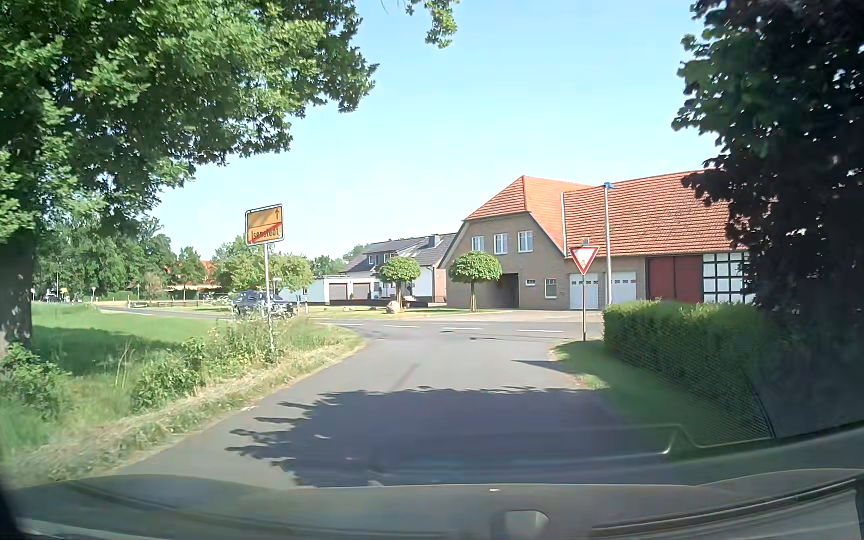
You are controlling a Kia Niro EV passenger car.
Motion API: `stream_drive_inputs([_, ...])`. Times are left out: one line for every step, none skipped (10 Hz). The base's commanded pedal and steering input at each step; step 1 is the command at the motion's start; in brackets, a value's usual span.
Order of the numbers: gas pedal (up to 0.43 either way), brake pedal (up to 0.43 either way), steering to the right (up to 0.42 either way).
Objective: Follow the waypoints while adhering to traffic rules and regulations
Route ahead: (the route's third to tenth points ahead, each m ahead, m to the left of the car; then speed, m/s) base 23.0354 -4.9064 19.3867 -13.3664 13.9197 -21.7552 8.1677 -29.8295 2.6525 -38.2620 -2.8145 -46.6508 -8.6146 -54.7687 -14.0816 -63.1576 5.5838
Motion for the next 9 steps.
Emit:
stream_drive_inputs([0.000,0.146,0.008])
stream_drive_inputs([0.000,0.171,0.008])
stream_drive_inputs([0.000,0.195,0.012])
stream_drive_inputs([0.000,0.213,0.016])
stream_drive_inputs([0.000,0.207,0.020])
stream_drive_inputs([0.000,0.195,0.022])
stream_drive_inputs([0.000,0.189,0.023])
stream_drive_inputs([0.000,0.171,0.023])
stream_drive_inputs([0.000,0.140,0.023])
